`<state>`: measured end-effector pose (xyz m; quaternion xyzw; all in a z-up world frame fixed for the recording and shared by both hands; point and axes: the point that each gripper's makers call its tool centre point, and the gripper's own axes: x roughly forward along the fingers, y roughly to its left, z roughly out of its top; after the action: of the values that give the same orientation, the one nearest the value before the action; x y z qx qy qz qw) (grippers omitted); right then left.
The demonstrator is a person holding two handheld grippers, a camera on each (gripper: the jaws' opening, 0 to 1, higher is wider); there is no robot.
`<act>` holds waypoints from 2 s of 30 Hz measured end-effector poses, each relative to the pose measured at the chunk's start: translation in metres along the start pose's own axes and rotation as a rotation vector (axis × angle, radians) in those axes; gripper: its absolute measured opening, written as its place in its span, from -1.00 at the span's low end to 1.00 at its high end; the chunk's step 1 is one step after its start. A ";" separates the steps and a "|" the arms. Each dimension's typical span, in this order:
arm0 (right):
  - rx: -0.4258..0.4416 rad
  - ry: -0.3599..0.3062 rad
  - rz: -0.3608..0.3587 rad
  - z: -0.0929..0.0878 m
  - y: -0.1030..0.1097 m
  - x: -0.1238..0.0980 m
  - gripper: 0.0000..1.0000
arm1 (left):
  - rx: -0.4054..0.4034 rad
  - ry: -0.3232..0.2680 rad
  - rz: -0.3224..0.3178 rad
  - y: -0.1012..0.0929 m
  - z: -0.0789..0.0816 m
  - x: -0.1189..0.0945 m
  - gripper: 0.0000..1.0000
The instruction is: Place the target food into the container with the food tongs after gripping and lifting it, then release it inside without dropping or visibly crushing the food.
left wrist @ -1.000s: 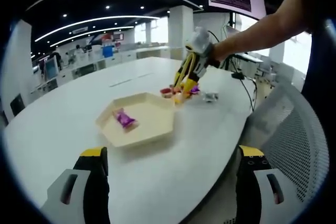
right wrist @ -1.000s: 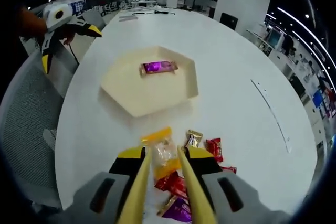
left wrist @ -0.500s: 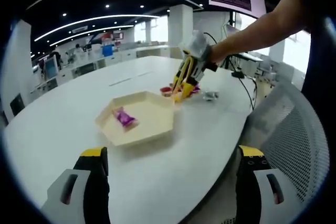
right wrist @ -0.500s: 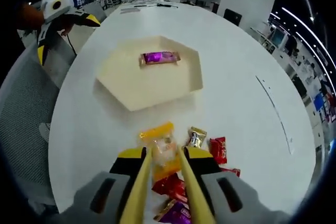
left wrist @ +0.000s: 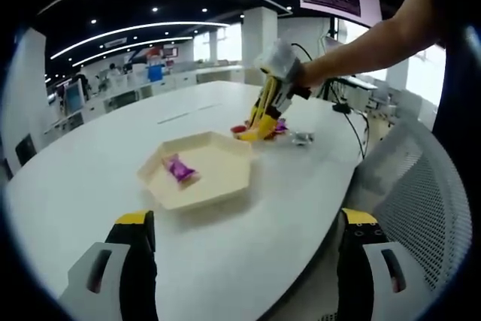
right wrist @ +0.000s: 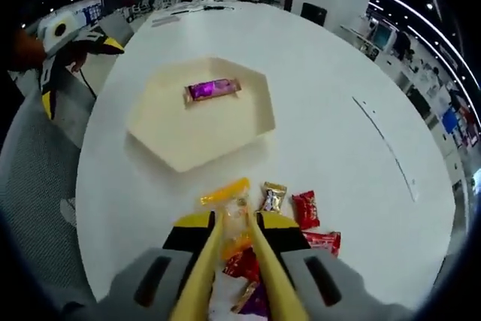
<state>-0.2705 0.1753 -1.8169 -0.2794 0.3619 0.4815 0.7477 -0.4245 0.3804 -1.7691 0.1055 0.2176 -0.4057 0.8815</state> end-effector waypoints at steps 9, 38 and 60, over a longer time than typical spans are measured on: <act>0.095 -0.034 0.010 0.009 -0.002 -0.016 -0.57 | -0.007 -0.013 -0.003 -0.001 0.003 -0.001 0.97; 0.050 -0.094 -0.012 0.067 -0.003 -0.035 -0.56 | 0.020 -0.022 -0.015 -0.003 0.004 -0.002 0.99; 0.006 -0.079 0.022 0.122 0.005 -0.005 -0.56 | 0.056 -0.018 0.008 0.000 0.004 -0.003 0.99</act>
<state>-0.2433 0.2683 -1.7422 -0.2537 0.3367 0.4993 0.7569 -0.4252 0.3809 -1.7644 0.1272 0.1978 -0.4092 0.8816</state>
